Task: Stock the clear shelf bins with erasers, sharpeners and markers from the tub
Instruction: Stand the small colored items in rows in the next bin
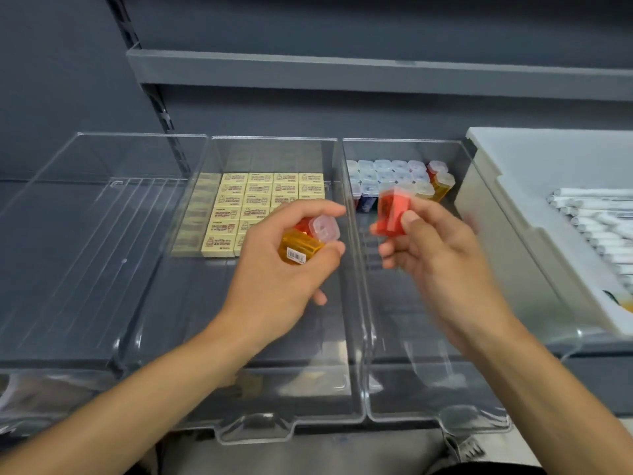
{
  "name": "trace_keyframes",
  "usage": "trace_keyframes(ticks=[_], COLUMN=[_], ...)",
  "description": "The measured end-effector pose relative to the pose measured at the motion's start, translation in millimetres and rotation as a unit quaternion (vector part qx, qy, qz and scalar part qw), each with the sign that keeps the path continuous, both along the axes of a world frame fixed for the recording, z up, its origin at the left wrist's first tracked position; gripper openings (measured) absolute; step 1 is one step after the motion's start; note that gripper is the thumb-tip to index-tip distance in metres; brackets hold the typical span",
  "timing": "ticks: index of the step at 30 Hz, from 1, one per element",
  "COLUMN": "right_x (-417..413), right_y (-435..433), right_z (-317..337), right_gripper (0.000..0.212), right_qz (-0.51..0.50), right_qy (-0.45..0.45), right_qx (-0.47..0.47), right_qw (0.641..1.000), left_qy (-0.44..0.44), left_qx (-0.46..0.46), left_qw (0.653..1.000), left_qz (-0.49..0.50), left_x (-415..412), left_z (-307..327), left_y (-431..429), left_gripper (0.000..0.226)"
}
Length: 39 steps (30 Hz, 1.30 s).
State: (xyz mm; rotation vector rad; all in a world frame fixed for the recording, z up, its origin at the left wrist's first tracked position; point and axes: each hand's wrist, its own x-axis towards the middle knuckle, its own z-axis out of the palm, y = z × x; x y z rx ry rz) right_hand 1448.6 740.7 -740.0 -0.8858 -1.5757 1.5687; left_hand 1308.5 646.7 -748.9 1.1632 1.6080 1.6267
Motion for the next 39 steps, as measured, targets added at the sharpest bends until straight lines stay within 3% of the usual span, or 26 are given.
trace_keyframes(ticks=[9,15,21,34,39], right_x=[4.6,14.7,21.6,43.9,42.7], right_y=[39.7,56.9,59.1,52.3,49.5], right_z=[-7.9,-25.0,-31.4,-42.2,-42.0], right_gripper=[0.021,0.036,0.034,0.039,0.019], right_qz=[-0.055,-0.126,-0.087,0.02,0.005], right_qy=[-0.129,0.044,0.089,0.149,0.154], right_qx=[-0.063,-0.266,-0.245,-0.288,-0.299], right_qw=[0.988,0.955,0.962,0.946,0.942], left_qy=[-0.041,-0.039,-0.039,-0.022,-0.03], left_qx=[-0.02,-0.022,-0.016,-0.009,-0.013], left_qw=[0.999,0.999,0.999,1.0,0.999], left_qz=[0.013,0.008,0.0,-0.01,-0.014], left_x=[0.6,-1.8,-4.8,-8.2,-8.0], left_z=[-4.3,-6.4,-14.7,-24.2,-25.3], left_y=[4.4,9.8,10.7,5.2,1.7], left_gripper=[0.034,0.033,0.035,0.033,0.029])
